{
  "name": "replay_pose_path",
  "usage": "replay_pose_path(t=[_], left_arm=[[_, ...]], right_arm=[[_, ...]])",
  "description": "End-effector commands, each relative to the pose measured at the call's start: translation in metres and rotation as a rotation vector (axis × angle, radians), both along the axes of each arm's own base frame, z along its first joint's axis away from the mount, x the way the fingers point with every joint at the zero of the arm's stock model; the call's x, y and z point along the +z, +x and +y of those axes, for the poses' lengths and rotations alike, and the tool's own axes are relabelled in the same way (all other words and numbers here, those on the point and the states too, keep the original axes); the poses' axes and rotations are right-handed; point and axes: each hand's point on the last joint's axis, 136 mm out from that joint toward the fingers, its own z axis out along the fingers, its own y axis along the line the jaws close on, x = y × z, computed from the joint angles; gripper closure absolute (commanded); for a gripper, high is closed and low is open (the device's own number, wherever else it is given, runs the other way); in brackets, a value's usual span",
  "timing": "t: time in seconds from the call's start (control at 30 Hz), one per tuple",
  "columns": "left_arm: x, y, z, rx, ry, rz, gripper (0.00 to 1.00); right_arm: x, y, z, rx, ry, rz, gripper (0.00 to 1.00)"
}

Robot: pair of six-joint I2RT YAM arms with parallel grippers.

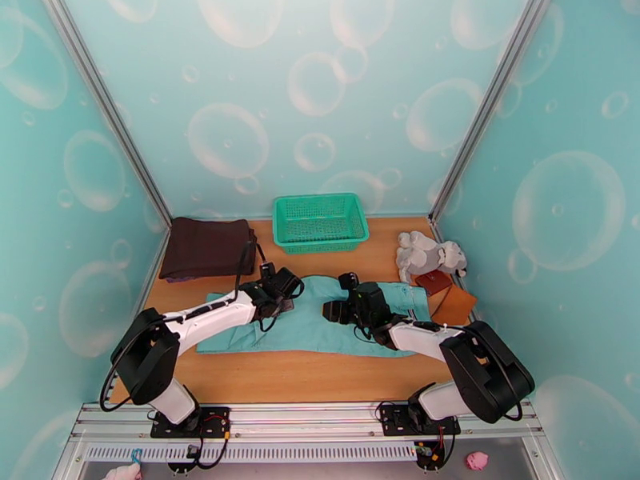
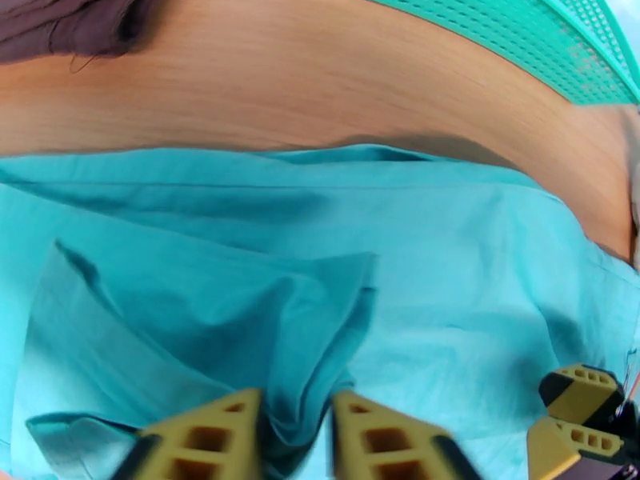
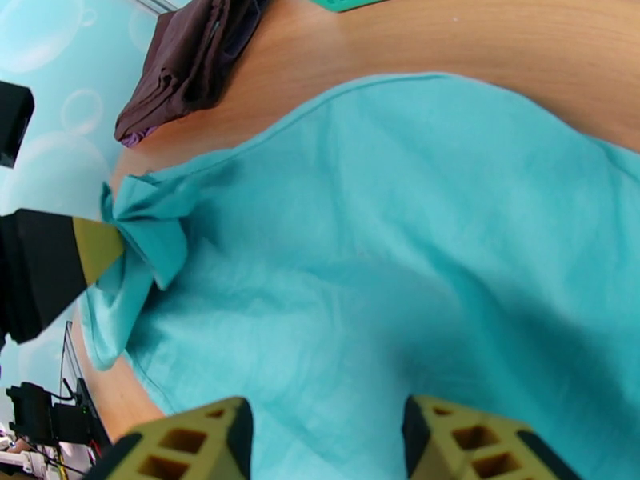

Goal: Fold and stack the trousers

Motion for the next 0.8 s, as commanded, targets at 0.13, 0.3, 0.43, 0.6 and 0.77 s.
replay_pose_path(t=[0.13,0.3,0.43,0.6,0.77], left_arm=[[0.081,-0.014,0.0,-0.115,-0.205,-0.241,0.27],[0.025,-0.013,0.06,-0.106,-0.158,-0.124,0.0],[0.012,-0.007,0.075,-0.131,-0.125,-0.178,0.01],[0.005,0.01,0.078,-0.194,-0.217,-0.236,0.01],[-0.005,0.021,0.075,-0.236,-0.216,-0.231,0.01]], right_arm=[[0.015,0.002,-0.002,0.022,0.005,-0.099,0.46],[0.031,-0.006,0.017,0.145,0.069,-0.164,0.46],[0.035,-0.018,0.038,0.222,0.149,-0.111,0.46],[0.025,-0.026,0.066,0.252,0.215,-0.022,0.48],[0.024,-0.03,0.085,0.256,0.31,0.019,0.49]])
